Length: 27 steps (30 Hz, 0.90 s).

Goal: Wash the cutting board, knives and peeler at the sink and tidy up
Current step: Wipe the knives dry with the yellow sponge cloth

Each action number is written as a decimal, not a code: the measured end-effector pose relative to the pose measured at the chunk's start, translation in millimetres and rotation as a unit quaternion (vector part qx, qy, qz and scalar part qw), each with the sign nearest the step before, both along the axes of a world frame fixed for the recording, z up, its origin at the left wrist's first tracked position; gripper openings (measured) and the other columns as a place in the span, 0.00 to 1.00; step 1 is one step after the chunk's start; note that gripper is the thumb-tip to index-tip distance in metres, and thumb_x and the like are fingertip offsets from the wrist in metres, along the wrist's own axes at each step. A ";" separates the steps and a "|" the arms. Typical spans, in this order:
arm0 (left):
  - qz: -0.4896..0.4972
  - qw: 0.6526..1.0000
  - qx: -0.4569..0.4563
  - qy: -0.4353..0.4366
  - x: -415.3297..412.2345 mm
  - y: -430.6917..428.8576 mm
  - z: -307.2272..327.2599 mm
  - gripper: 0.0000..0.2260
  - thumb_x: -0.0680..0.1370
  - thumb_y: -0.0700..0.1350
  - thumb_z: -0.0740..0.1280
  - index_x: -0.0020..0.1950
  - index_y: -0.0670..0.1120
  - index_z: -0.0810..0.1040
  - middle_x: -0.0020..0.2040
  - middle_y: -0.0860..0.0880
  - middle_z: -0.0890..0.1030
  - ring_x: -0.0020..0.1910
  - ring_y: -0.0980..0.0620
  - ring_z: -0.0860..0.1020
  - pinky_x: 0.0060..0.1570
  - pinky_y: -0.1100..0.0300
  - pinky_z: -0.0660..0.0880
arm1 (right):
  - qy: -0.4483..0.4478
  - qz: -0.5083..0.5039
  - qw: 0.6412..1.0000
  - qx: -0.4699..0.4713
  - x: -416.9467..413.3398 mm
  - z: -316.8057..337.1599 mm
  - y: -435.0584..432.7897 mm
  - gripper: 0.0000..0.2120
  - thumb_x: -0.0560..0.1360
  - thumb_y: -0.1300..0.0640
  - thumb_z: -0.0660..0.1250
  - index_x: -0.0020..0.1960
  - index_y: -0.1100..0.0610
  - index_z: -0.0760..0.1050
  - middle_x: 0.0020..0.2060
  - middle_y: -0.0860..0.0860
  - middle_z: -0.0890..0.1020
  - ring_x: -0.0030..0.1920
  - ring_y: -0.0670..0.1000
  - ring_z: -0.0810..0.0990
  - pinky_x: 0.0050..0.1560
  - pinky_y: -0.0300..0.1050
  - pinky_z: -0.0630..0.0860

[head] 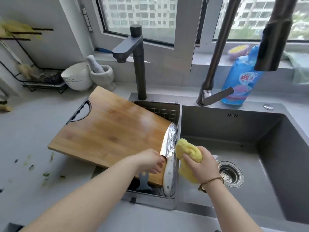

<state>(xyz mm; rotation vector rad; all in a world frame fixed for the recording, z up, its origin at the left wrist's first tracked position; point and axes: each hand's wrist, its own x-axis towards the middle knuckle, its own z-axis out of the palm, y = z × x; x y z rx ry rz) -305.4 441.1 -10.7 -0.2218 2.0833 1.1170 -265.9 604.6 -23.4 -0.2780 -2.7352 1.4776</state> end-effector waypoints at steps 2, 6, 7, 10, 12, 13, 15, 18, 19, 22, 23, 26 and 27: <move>-0.001 0.999 -0.020 -0.029 -11.8 10.4 -7.5 0.14 0.81 0.42 0.55 0.65 0.38 0.70 0.49 0.46 0.75 0.46 0.50 0.77 0.51 0.57 0.77 | 0.003 -0.022 1.000 -0.020 0.9 -1.6 3.8 0.08 0.71 0.59 0.69 0.47 0.53 0.71 0.43 0.50 0.75 0.45 0.50 0.73 0.44 0.38 0.64; -0.020 0.996 -0.070 -0.054 -26.5 28.0 -21.0 0.17 0.81 0.41 0.53 0.68 0.36 0.65 0.53 0.41 0.76 0.44 0.48 0.77 0.43 0.60 0.75 | 0.001 -0.051 0.998 -0.023 3.8 -1.9 11.6 0.08 0.71 0.59 0.70 0.47 0.53 0.71 0.43 0.50 0.75 0.45 0.50 0.72 0.43 0.37 0.63; -0.019 0.995 -0.069 -0.067 -27.5 30.2 -25.1 0.18 0.81 0.41 0.52 0.69 0.36 0.63 0.55 0.40 0.76 0.47 0.46 0.77 0.44 0.58 0.75 | 0.001 -0.056 0.998 -0.027 4.9 -2.4 12.4 0.08 0.71 0.59 0.70 0.46 0.53 0.71 0.43 0.50 0.75 0.44 0.50 0.72 0.42 0.37 0.63; 0.017 0.994 -0.054 -0.097 -27.9 30.4 -35.2 0.18 0.81 0.40 0.51 0.69 0.35 0.63 0.45 0.42 0.77 0.39 0.48 0.76 0.43 0.57 0.76 | 0.000 -0.074 0.997 -0.034 8.6 -4.7 13.6 0.08 0.71 0.59 0.69 0.44 0.54 0.70 0.41 0.51 0.75 0.44 0.51 0.72 0.42 0.38 0.64; 0.038 0.993 -0.044 -0.107 -29.7 29.6 -38.7 0.17 0.81 0.39 0.51 0.68 0.35 0.65 0.48 0.41 0.78 0.34 0.50 0.75 0.37 0.60 0.76 | -0.006 -0.084 0.996 -0.031 10.4 -7.2 14.3 0.08 0.71 0.59 0.69 0.44 0.54 0.70 0.42 0.51 0.74 0.43 0.50 0.72 0.39 0.39 0.65; 0.043 0.992 -0.040 -0.113 -31.0 29.6 -39.0 0.17 0.81 0.39 0.51 0.68 0.34 0.65 0.53 0.39 0.79 0.32 0.51 0.74 0.33 0.61 0.75 | -0.007 -0.087 0.996 -0.028 10.7 -8.9 14.5 0.07 0.71 0.58 0.69 0.44 0.54 0.70 0.42 0.51 0.74 0.43 0.50 0.72 0.37 0.37 0.66; 0.050 0.991 -0.029 -0.125 -33.4 27.9 -39.0 0.18 0.81 0.38 0.50 0.68 0.34 0.66 0.56 0.38 0.79 0.30 0.52 0.74 0.29 0.63 0.74 | -0.011 -0.090 0.996 -0.023 11.0 -11.5 13.9 0.07 0.71 0.58 0.69 0.44 0.53 0.70 0.42 0.51 0.75 0.42 0.50 0.72 0.36 0.33 0.66; 0.051 0.988 -0.022 -0.143 -36.0 24.5 -39.6 0.14 0.81 0.37 0.50 0.59 0.32 0.71 0.46 0.41 0.79 0.45 0.46 0.80 0.39 0.61 0.76 | -0.010 -0.085 0.996 -0.026 9.1 -13.2 11.9 0.07 0.71 0.58 0.69 0.43 0.54 0.70 0.42 0.52 0.75 0.42 0.51 0.72 0.36 0.34 0.66; 0.046 0.988 -0.022 -0.147 -36.2 24.2 -40.6 0.13 0.81 0.37 0.51 0.54 0.34 0.73 0.43 0.42 0.79 0.44 0.47 0.81 0.40 0.61 0.76 | -0.008 -0.081 0.996 -0.026 8.3 -13.1 11.4 0.07 0.71 0.58 0.69 0.43 0.53 0.70 0.42 0.52 0.75 0.42 0.50 0.72 0.36 0.30 0.65; 0.003 0.990 -0.071 -0.125 -33.2 29.1 -42.2 0.11 0.79 0.37 0.52 0.54 0.39 0.72 0.34 0.46 0.76 0.30 0.54 0.74 0.32 0.64 0.73 | -0.008 -0.072 0.997 -0.026 7.1 -13.9 12.1 0.08 0.71 0.58 0.69 0.43 0.53 0.70 0.42 0.51 0.75 0.42 0.50 0.71 0.37 0.27 0.64; -0.027 0.990 -0.094 -0.104 -31.8 32.2 -45.1 0.13 0.79 0.37 0.52 0.60 0.38 0.71 0.37 0.47 0.74 0.31 0.54 0.72 0.32 0.65 0.71 | -0.008 -0.071 0.997 -0.029 7.0 -14.5 13.2 0.07 0.72 0.57 0.69 0.43 0.53 0.70 0.42 0.51 0.75 0.42 0.50 0.72 0.37 0.27 0.64; -0.103 0.982 -0.146 -0.054 -24.2 40.9 -50.7 0.09 0.79 0.37 0.53 0.56 0.38 0.70 0.40 0.46 0.70 0.32 0.54 0.67 0.32 0.66 0.66 | -0.012 -0.070 0.997 -0.043 8.2 -15.7 16.6 0.09 0.68 0.47 0.66 0.43 0.51 0.70 0.41 0.50 0.75 0.40 0.48 0.72 0.37 0.29 0.65; -0.113 0.980 -0.159 -0.044 -22.9 42.1 -52.0 0.05 0.79 0.38 0.54 0.50 0.40 0.69 0.39 0.47 0.69 0.32 0.54 0.66 0.31 0.65 0.64 | -0.014 -0.071 0.996 -0.046 8.5 -15.9 17.5 0.10 0.64 0.46 0.63 0.42 0.49 0.69 0.40 0.49 0.75 0.39 0.46 0.72 0.36 0.28 0.65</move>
